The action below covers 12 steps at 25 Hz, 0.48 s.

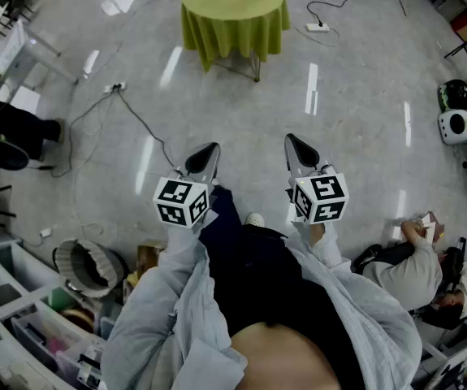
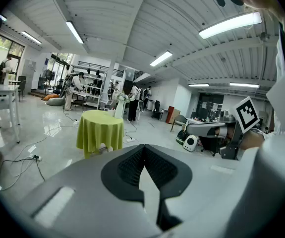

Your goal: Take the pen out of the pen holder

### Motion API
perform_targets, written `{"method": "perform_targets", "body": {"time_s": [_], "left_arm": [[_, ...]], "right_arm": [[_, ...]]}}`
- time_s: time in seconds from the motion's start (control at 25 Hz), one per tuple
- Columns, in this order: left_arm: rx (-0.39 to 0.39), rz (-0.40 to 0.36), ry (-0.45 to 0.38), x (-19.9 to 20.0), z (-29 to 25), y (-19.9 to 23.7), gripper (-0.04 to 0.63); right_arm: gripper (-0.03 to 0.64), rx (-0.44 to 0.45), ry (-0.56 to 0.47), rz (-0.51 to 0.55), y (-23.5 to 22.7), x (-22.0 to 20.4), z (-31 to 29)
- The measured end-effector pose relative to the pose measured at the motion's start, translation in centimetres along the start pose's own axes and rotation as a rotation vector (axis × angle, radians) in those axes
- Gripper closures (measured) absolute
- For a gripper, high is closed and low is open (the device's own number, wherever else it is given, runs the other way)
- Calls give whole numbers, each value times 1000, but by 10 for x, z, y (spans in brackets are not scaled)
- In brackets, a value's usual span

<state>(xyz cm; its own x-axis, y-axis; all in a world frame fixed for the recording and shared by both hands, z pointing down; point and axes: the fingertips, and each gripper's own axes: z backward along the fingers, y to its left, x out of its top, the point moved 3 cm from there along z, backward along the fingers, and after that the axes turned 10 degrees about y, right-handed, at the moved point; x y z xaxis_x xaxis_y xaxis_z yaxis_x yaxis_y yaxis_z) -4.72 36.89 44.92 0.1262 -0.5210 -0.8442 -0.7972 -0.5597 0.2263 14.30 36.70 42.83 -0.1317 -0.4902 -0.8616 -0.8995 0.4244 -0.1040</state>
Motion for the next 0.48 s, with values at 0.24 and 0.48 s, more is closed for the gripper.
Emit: {"method": "perform_targets", "body": {"time_s": [0.24,0.48], "left_arm": [[31,35,-13,-14,19,-18,577],[34,21,-25,-11,24,-32,577]], "right_arm": [[615,14,7,-2,9,-17,23],[614,-43,4,10,2,-22,36]]}}
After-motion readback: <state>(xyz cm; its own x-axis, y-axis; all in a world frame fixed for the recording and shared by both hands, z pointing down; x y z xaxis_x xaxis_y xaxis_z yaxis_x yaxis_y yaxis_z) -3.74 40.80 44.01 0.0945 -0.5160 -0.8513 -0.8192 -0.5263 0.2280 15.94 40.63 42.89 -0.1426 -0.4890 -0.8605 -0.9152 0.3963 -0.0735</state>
